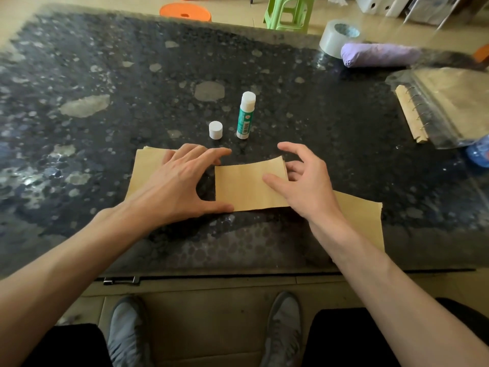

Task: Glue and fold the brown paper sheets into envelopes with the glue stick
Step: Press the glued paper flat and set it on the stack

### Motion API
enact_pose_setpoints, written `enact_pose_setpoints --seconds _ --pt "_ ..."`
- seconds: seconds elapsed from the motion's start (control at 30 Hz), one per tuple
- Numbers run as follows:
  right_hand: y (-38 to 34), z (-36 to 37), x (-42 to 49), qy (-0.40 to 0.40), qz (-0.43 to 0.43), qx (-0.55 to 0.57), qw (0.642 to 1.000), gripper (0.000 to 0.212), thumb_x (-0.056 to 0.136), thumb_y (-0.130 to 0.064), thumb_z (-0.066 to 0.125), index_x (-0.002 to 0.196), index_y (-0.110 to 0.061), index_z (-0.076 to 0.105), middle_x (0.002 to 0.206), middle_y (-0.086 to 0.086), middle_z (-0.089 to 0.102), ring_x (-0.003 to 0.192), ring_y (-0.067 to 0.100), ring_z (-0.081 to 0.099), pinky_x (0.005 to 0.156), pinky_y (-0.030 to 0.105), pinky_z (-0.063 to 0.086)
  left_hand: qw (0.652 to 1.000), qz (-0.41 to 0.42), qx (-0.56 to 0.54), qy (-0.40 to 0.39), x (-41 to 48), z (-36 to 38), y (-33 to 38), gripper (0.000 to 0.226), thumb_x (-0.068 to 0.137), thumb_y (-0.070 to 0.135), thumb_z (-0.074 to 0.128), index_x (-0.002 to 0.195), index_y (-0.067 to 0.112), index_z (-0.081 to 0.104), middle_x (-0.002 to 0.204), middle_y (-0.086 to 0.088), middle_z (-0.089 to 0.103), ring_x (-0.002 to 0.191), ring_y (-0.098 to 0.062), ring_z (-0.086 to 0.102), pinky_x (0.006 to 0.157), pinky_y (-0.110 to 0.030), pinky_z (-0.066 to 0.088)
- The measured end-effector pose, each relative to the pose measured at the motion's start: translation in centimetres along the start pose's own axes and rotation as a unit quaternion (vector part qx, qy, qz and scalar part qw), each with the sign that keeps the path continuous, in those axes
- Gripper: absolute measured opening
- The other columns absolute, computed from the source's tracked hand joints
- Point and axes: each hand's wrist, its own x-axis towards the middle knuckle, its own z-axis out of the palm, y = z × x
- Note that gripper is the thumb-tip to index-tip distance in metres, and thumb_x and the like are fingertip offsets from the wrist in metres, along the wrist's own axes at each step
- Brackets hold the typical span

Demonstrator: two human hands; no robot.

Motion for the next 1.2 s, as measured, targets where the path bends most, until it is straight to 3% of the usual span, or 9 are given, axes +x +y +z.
enact_pose_setpoints --seconds 0.13,0.2,0.3,0.37,0.53,0.67,0.9,1.03,1.2 --pt "-0.2 0.0 -0.2 -0.007 0.018 0.099 0.995 0.046 0.084 -0.014 0.087 0.124 -0.030 0.070 0.096 -0.005 0.080 0.092 0.010 0.077 0.084 0.038 0.065 0.997 -0.030 -0.052 0.040 -0.1 -0.1 0.4 0.103 0.068 0.090 0.057 0.154 0.038 0.039 0.141 0.016 0.048 0.136 -0.009 0.036 0.109 -0.032 0.031" --pt "-0.4 -0.2 -0.3 -0.016 0.020 0.165 0.986 0.038 0.085 -0.011 0.086 0.118 -0.025 0.074 0.101 -0.004 0.080 0.097 0.014 0.077 0.086 0.042 0.064 0.987 -0.076 -0.127 0.059 -0.2 -0.6 1.2 0.090 0.075 0.085 0.063 0.149 0.036 0.046 0.133 0.019 0.054 0.121 0.001 0.049 0.102 -0.019 0.037" --pt "-0.6 -0.1 -0.4 -0.020 0.030 0.212 0.976 0.034 0.082 -0.014 0.087 0.113 -0.022 0.076 0.105 -0.005 0.080 0.101 0.011 0.075 0.088 0.037 0.063 0.912 -0.164 -0.373 0.053 -0.4 -1.6 2.7 0.047 0.082 0.053 0.076 0.123 0.032 0.068 0.098 0.017 0.078 0.094 0.004 0.072 0.075 -0.010 0.054" --pt "-0.8 -0.1 -0.5 -0.030 0.028 0.220 0.975 0.033 0.081 -0.015 0.087 0.111 -0.020 0.075 0.104 -0.006 0.080 0.101 0.010 0.075 0.088 0.034 0.063 0.871 -0.182 -0.449 0.078 -0.3 -1.9 3.2 0.020 0.089 0.036 0.076 0.106 0.027 0.076 0.091 0.016 0.079 0.088 -0.002 0.076 0.070 -0.011 0.056" --pt "-1.3 -0.1 -0.8 -0.069 0.034 0.193 0.978 0.025 0.079 -0.033 0.087 0.100 -0.021 0.082 0.099 -0.002 0.080 0.099 0.015 0.076 0.090 0.041 0.062 0.875 -0.173 -0.446 0.072 0.1 -2.2 4.2 0.002 0.090 0.026 0.076 0.092 0.028 0.076 0.076 0.023 0.076 0.075 0.008 0.072 0.063 -0.005 0.050" --pt "-1.2 -0.2 -0.6 -0.048 0.041 0.142 0.988 0.022 0.076 -0.041 0.087 0.090 -0.024 0.084 0.094 -0.008 0.079 0.097 0.011 0.072 0.088 0.036 0.060 0.881 -0.168 -0.435 0.083 0.2 -2.4 4.6 0.002 0.091 0.027 0.075 0.091 0.027 0.077 0.073 0.026 0.074 0.073 0.011 0.070 0.061 -0.003 0.048" --pt "-1.6 -1.0 -0.1 -0.099 -0.042 0.076 0.991 0.017 0.083 -0.039 0.085 0.094 -0.026 0.084 0.094 -0.010 0.080 0.098 0.008 0.073 0.083 0.028 0.057 0.901 -0.149 -0.398 0.085 0.2 -2.7 4.8 0.003 0.092 0.027 0.076 0.092 0.025 0.078 0.071 0.029 0.072 0.072 0.014 0.068 0.058 -0.003 0.046" --pt "-1.5 -0.8 -0.2 -0.089 -0.057 0.060 0.993 0.011 0.085 -0.037 0.084 0.090 -0.027 0.084 0.091 -0.010 0.080 0.095 0.011 0.074 0.085 0.036 0.059 0.898 -0.129 -0.415 0.075 0.1 -2.6 5.1 0.014 0.089 0.026 0.078 0.101 0.019 0.081 0.089 0.018 0.078 0.082 0.005 0.073 0.065 -0.006 0.051" --pt "-2.0 -0.4 -0.5 -0.113 -0.082 0.066 0.988 0.013 0.087 -0.034 0.083 0.095 -0.024 0.083 0.092 -0.010 0.080 0.096 0.006 0.074 0.082 0.022 0.057 0.905 -0.129 -0.390 0.109 0.1 -2.4 5.5 0.012 0.090 0.028 0.078 0.096 0.018 0.082 0.081 0.018 0.076 0.069 0.010 0.068 0.053 -0.005 0.044"
